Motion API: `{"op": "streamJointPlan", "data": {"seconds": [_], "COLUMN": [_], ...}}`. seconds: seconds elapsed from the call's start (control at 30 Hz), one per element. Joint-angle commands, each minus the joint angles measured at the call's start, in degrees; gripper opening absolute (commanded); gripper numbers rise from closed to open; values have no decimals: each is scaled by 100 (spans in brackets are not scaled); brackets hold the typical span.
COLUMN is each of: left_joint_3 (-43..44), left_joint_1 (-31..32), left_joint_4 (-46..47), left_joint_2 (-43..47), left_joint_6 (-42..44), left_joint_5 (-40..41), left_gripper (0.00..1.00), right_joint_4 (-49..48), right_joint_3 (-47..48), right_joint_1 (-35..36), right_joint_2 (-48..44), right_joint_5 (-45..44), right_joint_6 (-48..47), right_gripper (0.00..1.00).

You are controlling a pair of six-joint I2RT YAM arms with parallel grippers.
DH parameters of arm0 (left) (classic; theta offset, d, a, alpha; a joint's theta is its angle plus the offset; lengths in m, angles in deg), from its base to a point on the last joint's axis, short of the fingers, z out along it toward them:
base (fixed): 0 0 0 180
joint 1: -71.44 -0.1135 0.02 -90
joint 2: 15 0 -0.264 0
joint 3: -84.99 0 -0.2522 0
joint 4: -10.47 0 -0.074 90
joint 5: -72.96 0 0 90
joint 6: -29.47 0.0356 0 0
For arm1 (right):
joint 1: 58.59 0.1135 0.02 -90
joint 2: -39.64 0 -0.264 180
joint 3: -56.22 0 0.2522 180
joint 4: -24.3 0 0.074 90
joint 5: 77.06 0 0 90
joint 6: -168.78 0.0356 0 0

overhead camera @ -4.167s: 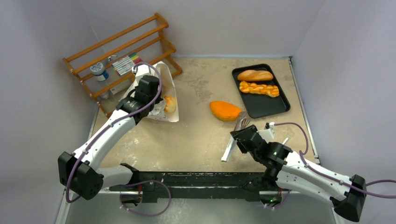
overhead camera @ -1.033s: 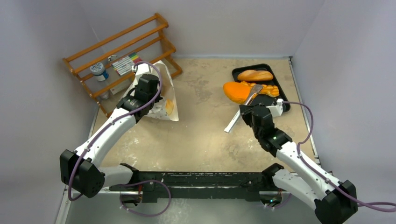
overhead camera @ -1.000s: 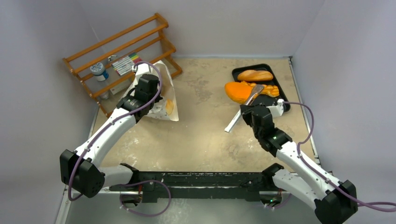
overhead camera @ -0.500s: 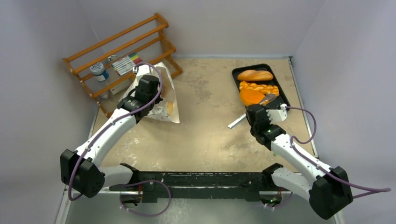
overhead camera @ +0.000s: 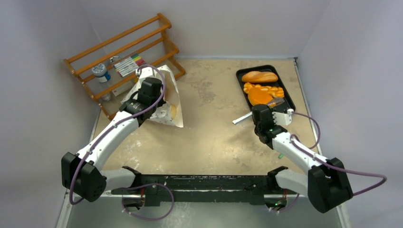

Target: Take the fake bread out of the paper bag

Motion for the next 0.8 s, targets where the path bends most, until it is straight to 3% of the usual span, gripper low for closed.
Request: {"op": "streamJointPlan", "data": {"seconds": [0.0, 0.1, 0.2, 0.3, 0.43, 0.77], "left_joint_3": [-17, -34, -19, -11, -13, 29], "left_joint_1": [-58, -58, -54, -55, -61, -58], "left_joint_4": [327, 318, 294, 301, 301, 262], "left_joint_2": [139, 144, 145, 142, 116, 157], "left_joint_6": [76, 76, 97, 94, 81, 76], "left_joint_5": [67, 58, 83, 83, 69, 94], "left_gripper": [0, 0, 0, 0, 0, 0], "right_joint_4": [-625, -661, -683, -739, -786, -688], "right_joint_3": [-131, -162, -215, -335, -476, -537], "right_joint_1": [-16, -24, -28, -29, -29, -29], "right_joint_2": [191, 320, 338, 217, 8, -109], "right_joint_5": [64, 248, 409, 476, 457, 565], "right_joint_6": [555, 708, 731, 711, 631, 537], "right_gripper": [1, 7, 28, 41, 47, 47]}}
